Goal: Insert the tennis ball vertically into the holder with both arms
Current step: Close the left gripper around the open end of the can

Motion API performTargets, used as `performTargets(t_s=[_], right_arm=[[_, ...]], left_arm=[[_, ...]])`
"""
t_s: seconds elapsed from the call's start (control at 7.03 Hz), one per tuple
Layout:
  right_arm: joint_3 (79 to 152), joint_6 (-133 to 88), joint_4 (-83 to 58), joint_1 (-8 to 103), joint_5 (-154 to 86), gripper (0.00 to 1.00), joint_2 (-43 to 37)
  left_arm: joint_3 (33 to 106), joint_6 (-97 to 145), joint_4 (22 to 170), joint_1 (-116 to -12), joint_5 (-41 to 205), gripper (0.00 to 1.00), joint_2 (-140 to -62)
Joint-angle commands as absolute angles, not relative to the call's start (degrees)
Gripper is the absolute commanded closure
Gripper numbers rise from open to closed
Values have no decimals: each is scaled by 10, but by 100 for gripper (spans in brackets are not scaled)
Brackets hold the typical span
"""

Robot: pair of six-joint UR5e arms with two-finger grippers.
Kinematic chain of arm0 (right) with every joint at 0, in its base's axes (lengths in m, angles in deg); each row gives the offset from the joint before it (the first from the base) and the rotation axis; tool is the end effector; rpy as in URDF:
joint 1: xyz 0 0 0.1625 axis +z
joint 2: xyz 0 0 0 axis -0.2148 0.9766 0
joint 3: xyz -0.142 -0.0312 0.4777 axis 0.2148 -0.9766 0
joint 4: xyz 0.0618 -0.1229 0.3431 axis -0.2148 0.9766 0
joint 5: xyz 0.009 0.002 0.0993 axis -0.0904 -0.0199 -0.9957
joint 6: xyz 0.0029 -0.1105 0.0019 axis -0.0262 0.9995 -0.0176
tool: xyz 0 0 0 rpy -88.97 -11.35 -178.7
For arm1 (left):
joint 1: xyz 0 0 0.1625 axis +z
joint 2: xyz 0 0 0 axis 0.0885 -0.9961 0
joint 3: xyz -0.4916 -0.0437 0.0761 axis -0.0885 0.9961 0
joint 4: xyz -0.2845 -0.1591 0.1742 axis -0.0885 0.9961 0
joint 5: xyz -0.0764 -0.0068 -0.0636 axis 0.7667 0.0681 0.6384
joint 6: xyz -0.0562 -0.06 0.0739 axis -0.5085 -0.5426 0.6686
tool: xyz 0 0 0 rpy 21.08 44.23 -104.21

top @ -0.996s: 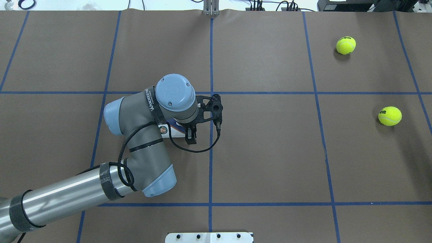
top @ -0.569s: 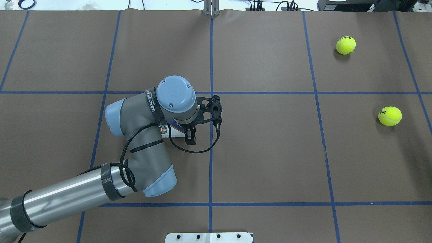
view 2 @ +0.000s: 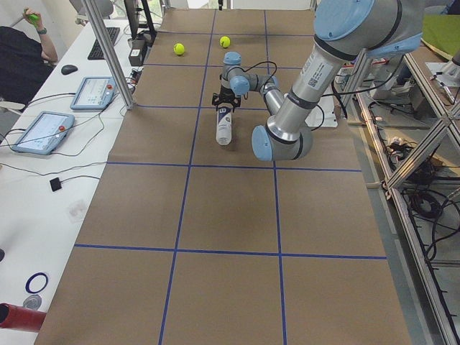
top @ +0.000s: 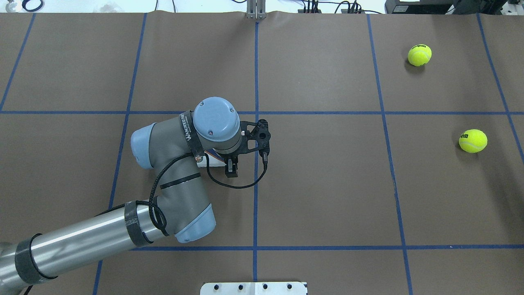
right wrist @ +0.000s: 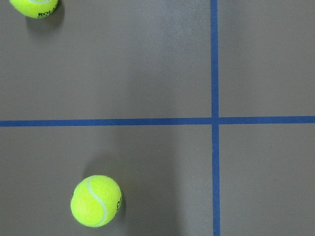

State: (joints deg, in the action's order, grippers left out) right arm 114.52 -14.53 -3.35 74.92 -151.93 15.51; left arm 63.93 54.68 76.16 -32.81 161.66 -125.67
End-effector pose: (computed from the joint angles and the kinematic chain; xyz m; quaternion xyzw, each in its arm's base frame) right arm 0.0256 -0.4657 0.6983 0.0138 -0.4329 0.0185 0.9011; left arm 0.6217 -0.4529 0.3011 0.3220 0.2373 0.6069 0.6868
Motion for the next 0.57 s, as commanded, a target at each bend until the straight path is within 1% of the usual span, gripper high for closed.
performTargets(t_s=[0.0, 0.14, 0.28, 0.43], right_arm=[[1145, -145, -34, 749, -1519, 0, 154], [1145, -146, -34, 749, -1519, 0, 153], [1145, -145, -34, 750, -1519, 0, 151], [1145, -145, -34, 750, -1519, 0, 150]], left_arm=[[640, 547, 761, -328, 1615, 20, -1255], [643, 547, 761, -330, 1613, 29, -1256], [653, 542, 762, -335, 1611, 42, -1256], [684, 538, 762, -336, 1594, 46, -1254]])
